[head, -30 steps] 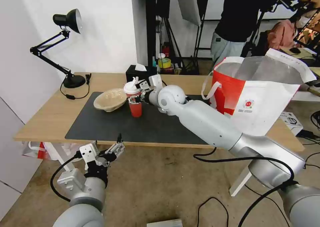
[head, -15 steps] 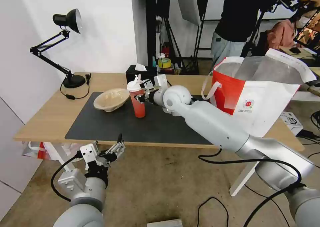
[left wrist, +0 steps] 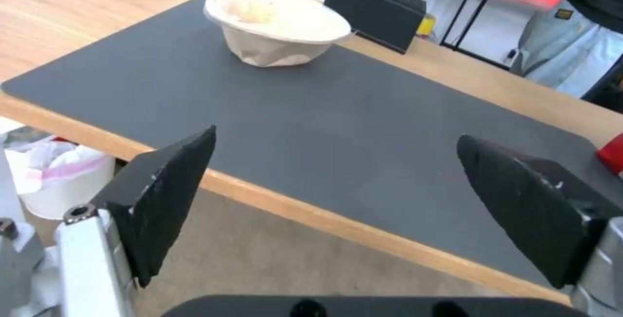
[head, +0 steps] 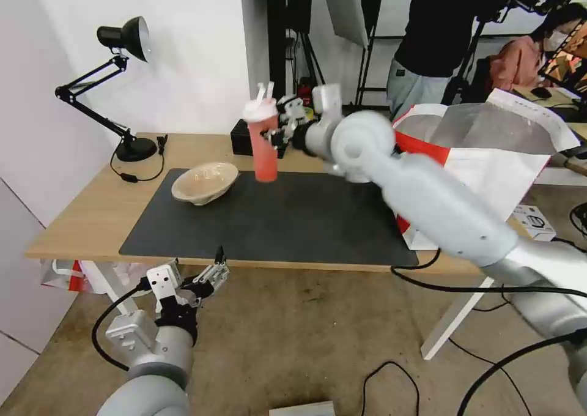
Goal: Pick up the trash from the table and place it into the takeout bag.
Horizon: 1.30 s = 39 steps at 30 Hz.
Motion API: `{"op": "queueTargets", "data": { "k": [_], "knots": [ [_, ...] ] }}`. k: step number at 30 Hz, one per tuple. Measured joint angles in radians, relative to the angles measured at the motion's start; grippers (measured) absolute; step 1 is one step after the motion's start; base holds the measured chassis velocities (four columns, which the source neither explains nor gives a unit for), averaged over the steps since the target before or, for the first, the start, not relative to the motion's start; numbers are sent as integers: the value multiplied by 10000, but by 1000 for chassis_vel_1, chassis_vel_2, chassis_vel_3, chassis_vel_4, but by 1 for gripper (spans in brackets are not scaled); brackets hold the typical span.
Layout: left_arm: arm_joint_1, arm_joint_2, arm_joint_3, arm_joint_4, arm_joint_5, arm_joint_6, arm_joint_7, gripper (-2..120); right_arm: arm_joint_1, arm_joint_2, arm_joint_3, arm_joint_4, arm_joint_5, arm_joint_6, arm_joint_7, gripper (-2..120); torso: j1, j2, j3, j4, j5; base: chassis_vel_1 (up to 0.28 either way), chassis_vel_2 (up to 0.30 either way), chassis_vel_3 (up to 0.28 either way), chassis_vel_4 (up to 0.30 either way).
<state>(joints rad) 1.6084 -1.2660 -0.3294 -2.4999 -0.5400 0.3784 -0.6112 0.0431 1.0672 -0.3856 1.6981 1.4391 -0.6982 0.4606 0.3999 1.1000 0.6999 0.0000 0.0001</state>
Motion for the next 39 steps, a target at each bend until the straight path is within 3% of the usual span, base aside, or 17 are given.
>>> {"op": "queueTargets", "data": {
  "k": [25, 39],
  "knots": [
    [85, 212, 90, 0, -18, -29, 28, 100, 523, -3937, 1376, 2085, 1210, 1017, 647, 3, -1, 0, 0, -1, 0, 0, 0, 0, 0],
    [-136, 252, 255, 0, -119, 15, 19, 100, -488, -5280, 2343, 1375, 1065, 1021, 105, 3, 0, 0, 0, 0, 0, 0, 0, 0, 0]
  ]
}}
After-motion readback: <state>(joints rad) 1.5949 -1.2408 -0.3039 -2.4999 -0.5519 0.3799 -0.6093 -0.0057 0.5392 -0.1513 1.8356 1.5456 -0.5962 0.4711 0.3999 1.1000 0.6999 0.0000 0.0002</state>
